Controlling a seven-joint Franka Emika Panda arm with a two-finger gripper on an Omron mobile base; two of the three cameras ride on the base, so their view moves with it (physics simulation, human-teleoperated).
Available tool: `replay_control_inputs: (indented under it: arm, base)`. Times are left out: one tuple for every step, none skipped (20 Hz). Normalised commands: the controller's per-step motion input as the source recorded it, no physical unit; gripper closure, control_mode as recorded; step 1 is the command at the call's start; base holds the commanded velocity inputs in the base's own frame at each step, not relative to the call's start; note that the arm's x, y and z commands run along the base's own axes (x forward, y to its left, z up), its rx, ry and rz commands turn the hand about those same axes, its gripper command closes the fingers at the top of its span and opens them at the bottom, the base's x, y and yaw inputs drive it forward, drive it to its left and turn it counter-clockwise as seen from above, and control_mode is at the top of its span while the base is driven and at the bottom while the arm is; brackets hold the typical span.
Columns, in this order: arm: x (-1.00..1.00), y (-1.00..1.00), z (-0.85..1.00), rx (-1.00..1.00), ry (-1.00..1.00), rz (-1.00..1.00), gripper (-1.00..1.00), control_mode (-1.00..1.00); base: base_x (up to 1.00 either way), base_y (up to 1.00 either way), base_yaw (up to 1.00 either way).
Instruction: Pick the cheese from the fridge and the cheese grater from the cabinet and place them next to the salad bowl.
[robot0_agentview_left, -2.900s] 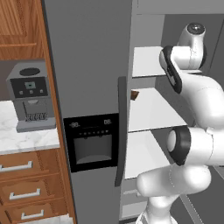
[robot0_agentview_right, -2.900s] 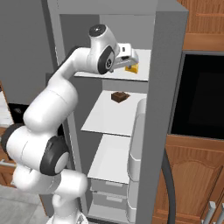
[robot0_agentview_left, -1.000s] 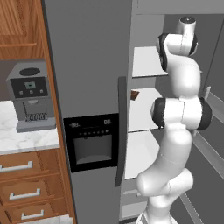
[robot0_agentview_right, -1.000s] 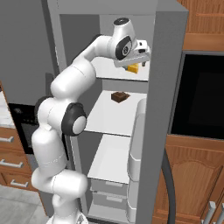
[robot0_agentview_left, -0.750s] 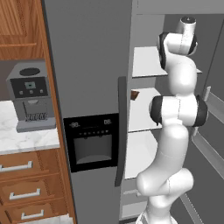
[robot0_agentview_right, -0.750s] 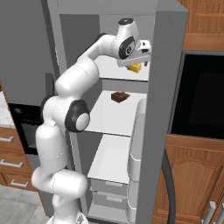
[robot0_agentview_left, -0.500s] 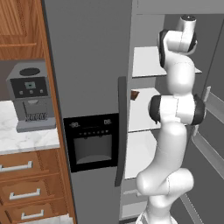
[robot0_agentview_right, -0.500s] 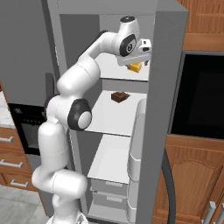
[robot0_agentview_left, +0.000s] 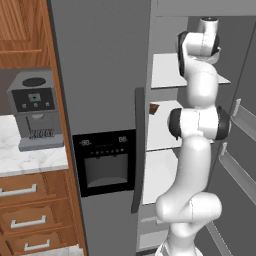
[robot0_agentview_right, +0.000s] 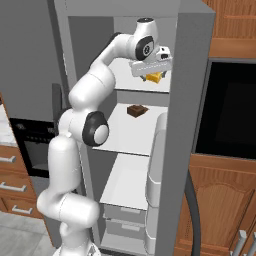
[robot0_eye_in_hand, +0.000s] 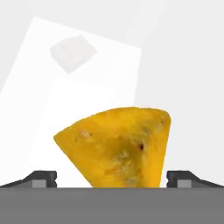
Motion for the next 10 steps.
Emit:
replay_control_inputs:
  arm:
    - [0.0, 0.0, -0.13, 0.02, 0.01, 0.03, -1.0, -1.0]
    - [0.0, 0.0, -0.11, 0.03, 0.0, 0.03, -1.0, -1.0]
    - [0.0, 0.0, -0.1, 0.03, 0.0, 0.03, -1.0, -1.0]
    - [0.0, 0.0, -0.09, 0.02, 0.0, 0.02, -1.0, -1.0]
    - [0.0, 0.0, -0.08, 0.02, 0.0, 0.02, -1.0, -1.0]
    - [0.0, 0.0, -0.08, 0.02, 0.0, 0.02, -1.0, -1.0]
    - [0.0, 0.0, -0.06, 0.01, 0.0, 0.02, -1.0, -1.0]
    - [0.0, 0.0, -0.06, 0.01, 0.0, 0.01, -1.0, -1.0]
    - [0.0, 0.0, -0.08, 0.0, 0.0, 0.0, 1.0, -1.0]
    - [0.0, 0.0, -0.09, 0.0, 0.0, 0.0, 1.0, -1.0]
  base:
    - [0.0, 0.0, 0.0]
    - [0.0, 0.0, 0.0]
    - [0.0, 0.0, 0.0]
    - [0.0, 0.0, 0.0]
    - [0.0, 0.0, 0.0]
    - [0.0, 0.0, 0.0]
    - [0.0, 0.0, 0.0]
    - [0.0, 0.0, 0.0]
    - [0.0, 0.0, 0.0]
    - [0.0, 0.0, 0.0]
